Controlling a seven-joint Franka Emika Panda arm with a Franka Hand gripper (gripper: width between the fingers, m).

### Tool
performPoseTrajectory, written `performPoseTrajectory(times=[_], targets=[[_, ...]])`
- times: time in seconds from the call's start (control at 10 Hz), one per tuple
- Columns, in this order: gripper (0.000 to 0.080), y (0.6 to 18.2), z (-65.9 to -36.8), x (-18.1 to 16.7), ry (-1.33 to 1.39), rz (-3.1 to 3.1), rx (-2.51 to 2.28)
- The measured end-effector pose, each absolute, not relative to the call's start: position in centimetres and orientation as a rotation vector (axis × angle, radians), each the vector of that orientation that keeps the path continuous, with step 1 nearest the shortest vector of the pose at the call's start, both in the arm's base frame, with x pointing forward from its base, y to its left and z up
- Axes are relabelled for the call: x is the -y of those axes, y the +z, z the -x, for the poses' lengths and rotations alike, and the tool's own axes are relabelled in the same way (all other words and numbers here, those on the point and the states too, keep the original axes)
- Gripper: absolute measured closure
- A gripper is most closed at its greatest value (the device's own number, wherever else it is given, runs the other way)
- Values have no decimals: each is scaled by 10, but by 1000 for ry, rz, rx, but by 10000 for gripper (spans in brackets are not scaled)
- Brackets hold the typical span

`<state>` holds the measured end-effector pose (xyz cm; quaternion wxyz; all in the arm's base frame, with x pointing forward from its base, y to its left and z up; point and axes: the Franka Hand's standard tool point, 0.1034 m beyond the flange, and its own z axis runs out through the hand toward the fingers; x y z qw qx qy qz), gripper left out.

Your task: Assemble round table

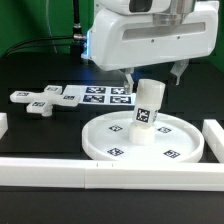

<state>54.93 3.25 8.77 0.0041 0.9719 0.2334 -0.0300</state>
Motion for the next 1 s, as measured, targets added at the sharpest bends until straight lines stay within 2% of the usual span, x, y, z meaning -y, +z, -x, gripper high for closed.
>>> performPoseTrajectory(times=[0.4, 0.5, 0.6, 1.0], targets=[[150, 81, -549, -31, -80, -3042, -755], [246, 81, -549, -31, -85, -3035, -784], [392, 80, -550, -30, -87, -3027, -818], [392, 80, -550, -32, -87, -3060, -697]])
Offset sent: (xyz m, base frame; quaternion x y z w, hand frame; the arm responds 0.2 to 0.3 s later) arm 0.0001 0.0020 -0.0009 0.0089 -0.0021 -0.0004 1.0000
